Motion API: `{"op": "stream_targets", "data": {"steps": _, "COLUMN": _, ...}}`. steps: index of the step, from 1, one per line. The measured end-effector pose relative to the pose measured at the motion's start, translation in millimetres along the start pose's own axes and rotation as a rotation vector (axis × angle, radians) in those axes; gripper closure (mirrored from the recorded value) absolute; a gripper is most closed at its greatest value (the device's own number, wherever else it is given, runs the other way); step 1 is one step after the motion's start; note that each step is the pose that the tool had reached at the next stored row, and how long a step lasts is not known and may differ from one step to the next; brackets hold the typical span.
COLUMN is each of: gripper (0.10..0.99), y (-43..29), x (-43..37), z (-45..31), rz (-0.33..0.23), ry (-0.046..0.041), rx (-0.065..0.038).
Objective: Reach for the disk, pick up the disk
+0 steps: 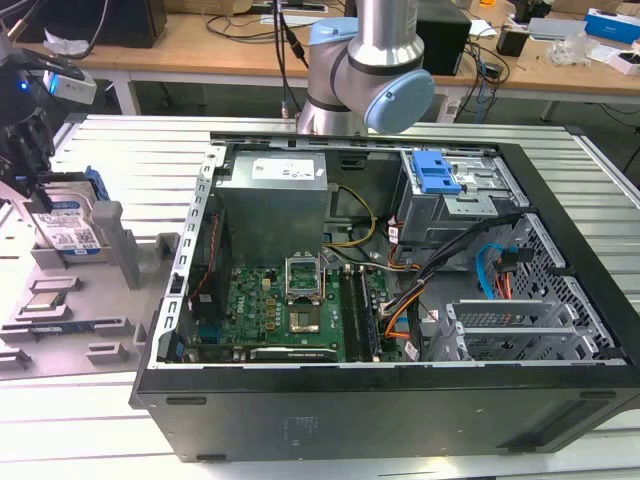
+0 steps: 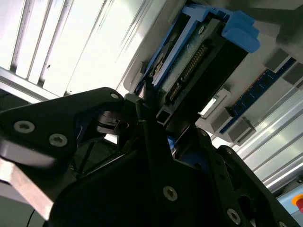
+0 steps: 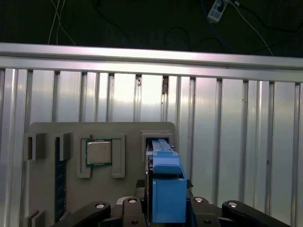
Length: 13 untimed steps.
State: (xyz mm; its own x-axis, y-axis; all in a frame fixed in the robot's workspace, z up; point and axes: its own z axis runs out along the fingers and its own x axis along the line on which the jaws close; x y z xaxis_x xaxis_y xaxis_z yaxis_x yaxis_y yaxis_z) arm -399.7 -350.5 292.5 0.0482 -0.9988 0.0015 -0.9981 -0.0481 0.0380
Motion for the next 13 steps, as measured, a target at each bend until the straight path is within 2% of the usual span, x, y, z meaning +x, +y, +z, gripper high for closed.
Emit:
{"op": "stream_targets", "data": {"steps": 7, "gripper": 0.718, "y": 0.3, "x": 0.0, "z": -10.8, "rz": 0.000, "ry": 0.0001, "rx": 0.000}}
{"op": "stream_targets", "data": {"steps": 13, "gripper": 0.718, "y": 0.5, "x": -0.1, "z": -24.4, "rz": 0.000, "ry": 0.0001, "rx": 0.000}}
